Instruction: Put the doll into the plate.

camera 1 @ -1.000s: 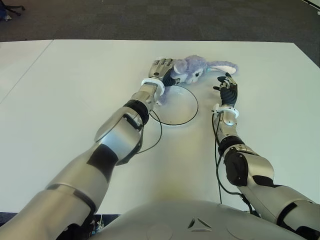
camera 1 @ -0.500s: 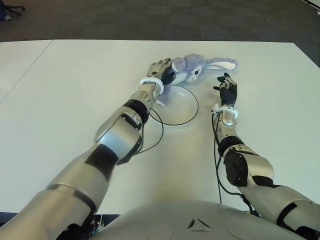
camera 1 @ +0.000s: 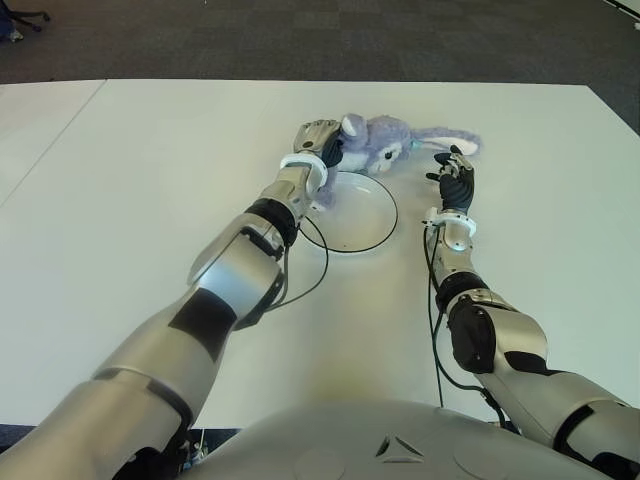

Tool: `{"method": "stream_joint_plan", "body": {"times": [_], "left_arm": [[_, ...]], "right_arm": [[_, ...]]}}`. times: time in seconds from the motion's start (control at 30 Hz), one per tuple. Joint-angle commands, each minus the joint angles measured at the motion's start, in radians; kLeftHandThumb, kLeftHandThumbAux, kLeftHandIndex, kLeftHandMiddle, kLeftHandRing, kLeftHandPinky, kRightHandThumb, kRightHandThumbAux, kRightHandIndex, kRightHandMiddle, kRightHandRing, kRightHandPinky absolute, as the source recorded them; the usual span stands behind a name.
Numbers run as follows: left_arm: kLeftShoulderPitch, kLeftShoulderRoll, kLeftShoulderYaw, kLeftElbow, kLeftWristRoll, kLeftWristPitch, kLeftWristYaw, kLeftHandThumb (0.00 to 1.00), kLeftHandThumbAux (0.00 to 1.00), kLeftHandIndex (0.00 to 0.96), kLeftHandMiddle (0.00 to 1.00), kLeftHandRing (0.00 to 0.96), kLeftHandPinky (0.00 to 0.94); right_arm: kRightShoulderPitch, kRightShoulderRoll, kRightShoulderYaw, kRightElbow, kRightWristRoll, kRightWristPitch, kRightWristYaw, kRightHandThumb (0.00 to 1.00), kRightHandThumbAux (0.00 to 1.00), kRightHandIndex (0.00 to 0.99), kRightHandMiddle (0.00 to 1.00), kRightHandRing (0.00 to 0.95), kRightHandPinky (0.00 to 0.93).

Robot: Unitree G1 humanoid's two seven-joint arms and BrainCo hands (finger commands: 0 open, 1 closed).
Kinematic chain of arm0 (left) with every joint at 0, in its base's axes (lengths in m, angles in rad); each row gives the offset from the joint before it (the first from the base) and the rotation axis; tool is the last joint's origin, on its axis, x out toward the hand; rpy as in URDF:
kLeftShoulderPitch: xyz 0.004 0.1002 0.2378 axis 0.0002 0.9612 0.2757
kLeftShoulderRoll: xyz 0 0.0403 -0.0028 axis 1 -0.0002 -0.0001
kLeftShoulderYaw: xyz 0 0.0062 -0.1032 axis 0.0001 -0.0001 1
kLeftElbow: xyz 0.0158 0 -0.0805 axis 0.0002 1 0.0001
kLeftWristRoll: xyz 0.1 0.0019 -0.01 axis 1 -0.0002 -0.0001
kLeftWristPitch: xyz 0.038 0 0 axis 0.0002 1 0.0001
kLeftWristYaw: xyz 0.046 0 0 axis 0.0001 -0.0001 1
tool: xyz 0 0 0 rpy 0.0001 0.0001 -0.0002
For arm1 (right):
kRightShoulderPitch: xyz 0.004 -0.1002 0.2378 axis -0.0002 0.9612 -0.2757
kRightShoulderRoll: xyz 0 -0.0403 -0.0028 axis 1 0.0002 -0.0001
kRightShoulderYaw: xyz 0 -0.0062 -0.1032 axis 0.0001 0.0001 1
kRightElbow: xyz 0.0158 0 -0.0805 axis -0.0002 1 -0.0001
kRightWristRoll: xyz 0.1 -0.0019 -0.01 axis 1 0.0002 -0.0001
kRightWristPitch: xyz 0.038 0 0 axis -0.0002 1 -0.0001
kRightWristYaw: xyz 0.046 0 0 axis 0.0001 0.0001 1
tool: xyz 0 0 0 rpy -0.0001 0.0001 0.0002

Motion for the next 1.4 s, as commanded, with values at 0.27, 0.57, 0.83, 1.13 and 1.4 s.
{"method": "stream_joint_plan", "body": {"times": [0.27,0.57,0.83,1.13,1.4], "left_arm": [[0.141,-0.012,0.029,0.073,-0.023,0.046,-0.038,0.744,0.690,0.443,0.780,0.773,0.779],[0.132,-0.013,0.040,0.071,-0.020,0.051,-0.033,0.743,0.692,0.443,0.811,0.799,0.829],[0.078,-0.005,0.042,0.064,-0.022,0.054,-0.027,0.741,0.693,0.442,0.818,0.807,0.830],[0.009,0.016,0.023,0.058,0.000,0.034,-0.006,0.735,0.694,0.441,0.809,0.799,0.809],[-0.035,0.024,0.007,0.049,0.012,0.001,0.043,0.731,0.695,0.441,0.800,0.791,0.790]], "right_arm": [[0.280,0.124,-0.019,0.139,0.028,0.054,0.000,1.000,0.701,0.433,0.092,0.290,0.421],[0.278,0.125,-0.021,0.140,0.030,0.056,-0.003,1.000,0.701,0.432,0.092,0.290,0.421],[0.273,0.128,-0.030,0.141,0.039,0.062,0.003,1.000,0.701,0.433,0.091,0.297,0.421],[0.268,0.127,-0.030,0.141,0.037,0.066,0.007,1.000,0.701,0.434,0.082,0.302,0.422],[0.262,0.121,-0.030,0.143,0.036,0.084,0.013,1.000,0.702,0.432,0.075,0.308,0.421]]}}
